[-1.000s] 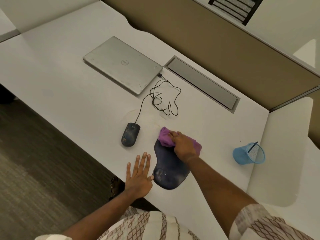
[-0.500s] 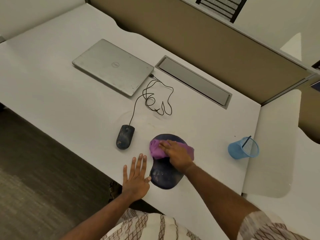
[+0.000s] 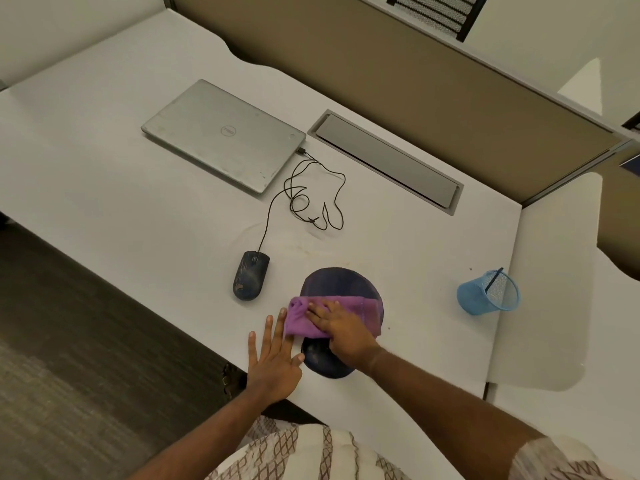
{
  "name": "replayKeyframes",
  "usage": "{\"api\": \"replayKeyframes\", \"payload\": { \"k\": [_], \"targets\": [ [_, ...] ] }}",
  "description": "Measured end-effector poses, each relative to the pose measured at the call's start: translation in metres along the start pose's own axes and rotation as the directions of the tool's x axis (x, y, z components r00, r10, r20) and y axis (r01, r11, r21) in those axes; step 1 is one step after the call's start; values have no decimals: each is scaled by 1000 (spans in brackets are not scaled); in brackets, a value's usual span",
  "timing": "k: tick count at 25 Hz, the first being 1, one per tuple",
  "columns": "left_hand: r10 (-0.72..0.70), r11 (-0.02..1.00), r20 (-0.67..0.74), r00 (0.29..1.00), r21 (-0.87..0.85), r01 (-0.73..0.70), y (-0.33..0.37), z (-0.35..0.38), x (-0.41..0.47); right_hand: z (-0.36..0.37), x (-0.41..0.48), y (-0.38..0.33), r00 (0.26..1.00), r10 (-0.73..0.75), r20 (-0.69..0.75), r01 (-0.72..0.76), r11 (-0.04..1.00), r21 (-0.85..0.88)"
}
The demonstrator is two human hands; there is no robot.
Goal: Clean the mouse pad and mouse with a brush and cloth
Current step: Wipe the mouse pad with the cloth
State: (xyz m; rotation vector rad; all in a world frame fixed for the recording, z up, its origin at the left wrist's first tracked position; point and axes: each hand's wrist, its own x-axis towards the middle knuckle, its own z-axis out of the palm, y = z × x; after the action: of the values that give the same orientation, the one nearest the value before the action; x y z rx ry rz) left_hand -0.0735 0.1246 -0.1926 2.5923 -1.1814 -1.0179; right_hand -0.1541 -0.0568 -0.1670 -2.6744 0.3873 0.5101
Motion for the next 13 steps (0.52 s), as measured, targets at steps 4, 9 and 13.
{"api": "replayKeyframes", "payload": {
  "k": [4, 9, 13],
  "targets": [
    [-3, 1000, -32, 999, -6, 3, 1, -1, -2, -32, 18, 32, 995, -92, 30, 96, 976, -195],
    [-4, 1000, -48, 999, -7, 4, 2, -2, -2, -65, 49, 36, 955, 278, -107, -269, 959, 85],
    [-3, 1000, -50, 999, -12, 3, 2, 0, -1, -28, 20, 10, 959, 260, -110, -247, 961, 122]
  ]
}}
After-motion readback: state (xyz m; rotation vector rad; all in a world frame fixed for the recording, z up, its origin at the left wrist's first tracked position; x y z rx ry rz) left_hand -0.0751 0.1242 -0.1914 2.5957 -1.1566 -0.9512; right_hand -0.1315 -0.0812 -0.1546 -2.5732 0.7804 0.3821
